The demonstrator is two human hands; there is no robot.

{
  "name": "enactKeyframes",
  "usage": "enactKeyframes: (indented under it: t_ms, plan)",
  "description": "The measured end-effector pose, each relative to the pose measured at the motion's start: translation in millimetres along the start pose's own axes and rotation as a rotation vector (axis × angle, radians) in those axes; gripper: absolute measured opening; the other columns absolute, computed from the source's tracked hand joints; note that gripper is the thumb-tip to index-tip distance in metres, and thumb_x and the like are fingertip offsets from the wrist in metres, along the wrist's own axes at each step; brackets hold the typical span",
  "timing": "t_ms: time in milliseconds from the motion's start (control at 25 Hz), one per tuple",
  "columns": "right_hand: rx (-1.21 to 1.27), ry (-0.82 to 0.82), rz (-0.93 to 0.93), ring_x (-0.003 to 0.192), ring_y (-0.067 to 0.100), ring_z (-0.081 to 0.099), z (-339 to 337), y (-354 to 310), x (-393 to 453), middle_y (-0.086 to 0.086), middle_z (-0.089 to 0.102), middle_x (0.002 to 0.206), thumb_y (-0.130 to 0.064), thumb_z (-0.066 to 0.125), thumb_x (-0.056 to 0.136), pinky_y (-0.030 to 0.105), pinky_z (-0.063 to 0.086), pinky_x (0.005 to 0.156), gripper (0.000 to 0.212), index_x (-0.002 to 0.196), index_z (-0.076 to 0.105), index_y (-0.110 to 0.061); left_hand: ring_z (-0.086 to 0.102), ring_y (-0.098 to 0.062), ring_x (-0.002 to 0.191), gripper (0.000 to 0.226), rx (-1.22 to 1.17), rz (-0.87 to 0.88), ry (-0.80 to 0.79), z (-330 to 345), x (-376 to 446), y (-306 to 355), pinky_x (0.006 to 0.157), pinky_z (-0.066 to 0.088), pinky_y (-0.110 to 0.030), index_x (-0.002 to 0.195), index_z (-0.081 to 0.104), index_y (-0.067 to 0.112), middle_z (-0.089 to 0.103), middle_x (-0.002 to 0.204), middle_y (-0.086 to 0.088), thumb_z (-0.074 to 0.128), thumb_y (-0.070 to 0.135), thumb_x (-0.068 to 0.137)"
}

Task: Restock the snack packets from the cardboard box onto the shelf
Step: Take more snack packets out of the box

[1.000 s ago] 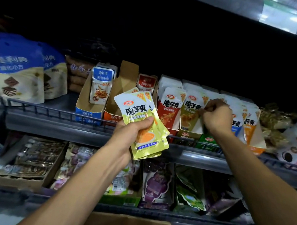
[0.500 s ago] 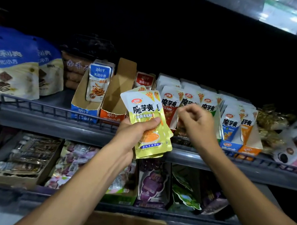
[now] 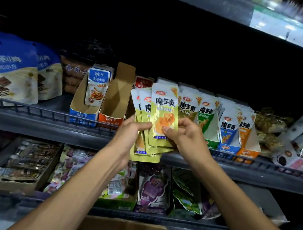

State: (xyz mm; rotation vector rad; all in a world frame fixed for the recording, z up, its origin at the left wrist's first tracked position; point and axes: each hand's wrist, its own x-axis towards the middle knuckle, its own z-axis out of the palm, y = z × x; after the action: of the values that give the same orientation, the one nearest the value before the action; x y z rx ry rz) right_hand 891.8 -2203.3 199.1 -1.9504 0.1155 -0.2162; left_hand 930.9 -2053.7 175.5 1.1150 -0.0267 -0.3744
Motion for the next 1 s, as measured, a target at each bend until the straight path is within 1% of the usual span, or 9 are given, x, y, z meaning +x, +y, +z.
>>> enactKeyframes:
  t_ms: [160, 240, 320, 400, 520, 600, 720, 880, 1000]
  plan:
    - [0.112, 0.016, 0.022, 0.087, 0.019, 0.072, -4.4, -8.9, -0.6, 0.003, 0.075, 0.094, -0.023, 0.068, 0.087, 0.043, 0.056, 0.087, 0.014, 0.099, 0.068, -0.016, 0.073, -0.029, 0.093, 0.021, 0.008, 0.022, -0.011, 1.2, 0.1, -3.0, 0.077, 0.061, -0.046, 0.108, 0.067, 0.022, 0.077, 0.103, -0.003, 0.064, 0.009, 0.092]
    - [0.223, 0.006, 0.038, 0.087, 0.022, 0.072, -4.2, -10.4, 0.8, 0.007, 0.074, 0.095, -0.014, 0.066, 0.088, 0.041, 0.057, 0.083, 0.016, 0.103, 0.062, -0.014, 0.074, -0.027, 0.088, 0.019, -0.034, 0.017, -0.009, 1.3, -2.0, -2.1, 0.071, 0.062, -0.044, 0.108, 0.067, 0.02, 0.077, 0.1, -0.004, 0.064, 0.01, 0.093]
    - [0.218, -0.021, 0.079, 0.091, 0.025, 0.071, -3.9, -8.5, 4.4, 0.008, 0.073, 0.097, -0.016, 0.062, 0.091, 0.043, 0.054, 0.088, 0.013, 0.103, 0.059, -0.014, 0.074, -0.026, 0.09, 0.035, -0.079, 0.007, 0.03, -1.1, -0.6, -0.5, 0.074, 0.061, -0.045, 0.122, 0.062, 0.017, 0.076, 0.105, -0.005, 0.07, 0.017, 0.088]
    - [0.208, 0.089, 0.113, 0.099, 0.022, 0.066, -11.3, -4.6, 14.2, 0.008, 0.071, 0.102, -0.019, 0.055, 0.095, 0.044, 0.046, 0.099, 0.011, 0.098, 0.059, -0.009, 0.07, -0.028, 0.102, 0.067, -0.124, 0.0, 0.059, -5.1, 2.8, 0.5, 0.088, 0.056, -0.053, 0.139, 0.05, 0.02, 0.072, 0.117, -0.004, 0.076, 0.026, 0.078]
    - [0.272, 0.398, 0.097, 0.093, 0.011, 0.063, -39.5, -6.4, 36.7, 0.003, 0.066, 0.1, -0.011, 0.048, 0.098, 0.04, 0.044, 0.101, 0.019, 0.114, 0.053, -0.003, 0.071, -0.028, 0.101, 0.045, -0.146, 0.024, 0.092, -10.5, 7.5, 3.1, 0.089, 0.056, -0.052, 0.131, 0.056, 0.019, 0.074, 0.111, -0.003, 0.069, 0.021, 0.088]
    - [0.272, 0.463, 0.033, 0.099, 0.013, 0.063, -55.7, -8.6, 50.7, 0.002, 0.065, 0.108, -0.006, 0.049, 0.097, 0.035, 0.051, 0.092, 0.026, 0.122, 0.051, -0.01, 0.072, -0.028, 0.099, 0.04, -0.136, 0.014, 0.098, -13.3, 9.6, 2.7, 0.088, 0.057, -0.051, 0.13, 0.057, 0.019, 0.075, 0.108, -0.003, 0.066, 0.019, 0.091]
    - [0.046, 0.424, -0.044, 0.104, 0.012, 0.059, -61.6, -2.8, 70.8, -0.002, 0.064, 0.113, -0.004, 0.054, 0.095, 0.028, 0.05, 0.085, 0.027, 0.118, 0.054, -0.018, 0.072, -0.028, 0.097, 0.038, -0.125, 0.004, 0.095, -14.7, 11.9, 0.5, 0.08, 0.059, -0.046, 0.129, 0.057, 0.018, 0.076, 0.106, -0.004, 0.065, 0.018, 0.092]
    - [-0.396, 0.361, 0.069, 0.096, 0.029, 0.064, -55.2, 21.4, 89.0, 0.011, 0.065, 0.107, -0.003, 0.06, 0.089, 0.037, 0.056, 0.074, 0.027, 0.114, 0.055, -0.012, 0.073, -0.028, 0.094, 0.029, -0.099, -0.03, 0.066, -13.0, 12.9, -1.5, 0.069, 0.059, -0.04, 0.122, 0.062, 0.018, 0.076, 0.104, -0.005, 0.063, 0.018, 0.093]
    - [-0.6, 0.552, 0.021, 0.089, 0.03, 0.058, -43.8, 26.5, 85.1, 0.011, 0.054, 0.104, -0.009, 0.071, 0.081, 0.041, 0.053, 0.071, 0.049, 0.119, 0.04, -0.014, 0.074, -0.028, 0.092, 0.03, -0.085, -0.061, 0.056, -12.3, 14.5, -0.5, 0.068, 0.06, -0.041, 0.123, 0.063, 0.018, 0.076, 0.104, -0.005, 0.063, 0.019, 0.092]
